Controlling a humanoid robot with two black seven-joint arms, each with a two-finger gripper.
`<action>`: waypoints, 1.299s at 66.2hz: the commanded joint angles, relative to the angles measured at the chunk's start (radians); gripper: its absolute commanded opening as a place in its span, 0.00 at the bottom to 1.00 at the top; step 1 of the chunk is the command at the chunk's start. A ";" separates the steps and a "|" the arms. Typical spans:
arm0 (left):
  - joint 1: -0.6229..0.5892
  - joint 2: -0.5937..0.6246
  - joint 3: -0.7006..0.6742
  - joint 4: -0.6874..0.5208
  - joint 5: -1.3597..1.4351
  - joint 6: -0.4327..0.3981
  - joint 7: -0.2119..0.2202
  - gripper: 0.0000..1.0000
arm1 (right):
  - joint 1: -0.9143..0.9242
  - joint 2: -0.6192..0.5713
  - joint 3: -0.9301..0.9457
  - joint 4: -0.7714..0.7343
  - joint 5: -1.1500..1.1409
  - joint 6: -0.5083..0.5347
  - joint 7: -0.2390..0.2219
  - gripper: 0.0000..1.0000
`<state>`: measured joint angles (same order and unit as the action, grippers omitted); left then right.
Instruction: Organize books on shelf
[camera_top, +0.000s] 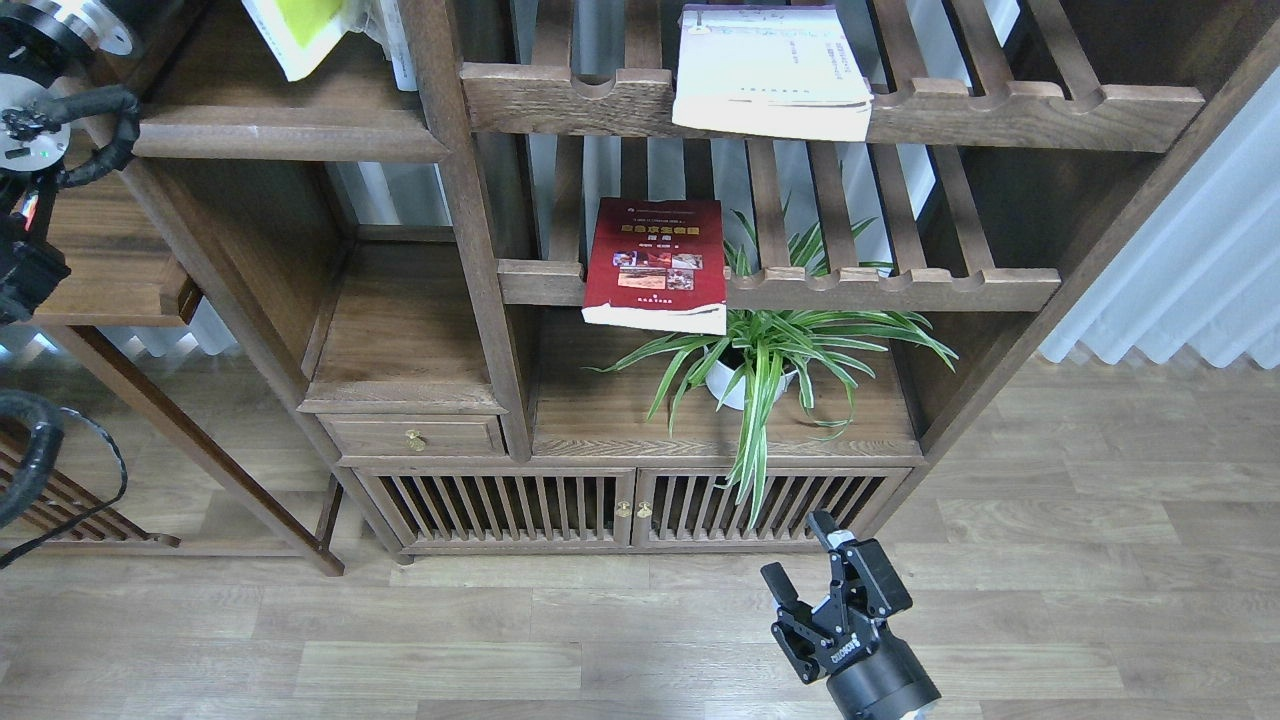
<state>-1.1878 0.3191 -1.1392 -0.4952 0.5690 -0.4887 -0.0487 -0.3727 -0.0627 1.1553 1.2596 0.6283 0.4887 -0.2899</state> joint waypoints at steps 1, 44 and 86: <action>0.005 0.002 -0.016 0.003 0.000 0.000 0.000 0.03 | -0.002 -0.002 0.001 0.001 0.002 0.000 0.000 0.98; -0.050 -0.052 -0.021 0.124 -0.047 0.000 0.009 0.05 | 0.005 -0.037 0.024 0.007 0.004 0.000 0.000 0.98; -0.116 -0.089 -0.017 0.234 -0.054 0.000 0.006 0.05 | 0.020 -0.035 0.026 0.007 0.011 0.000 0.002 0.98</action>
<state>-1.3037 0.2287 -1.1530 -0.2657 0.5169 -0.4887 -0.0413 -0.3532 -0.0995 1.1812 1.2671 0.6383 0.4887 -0.2886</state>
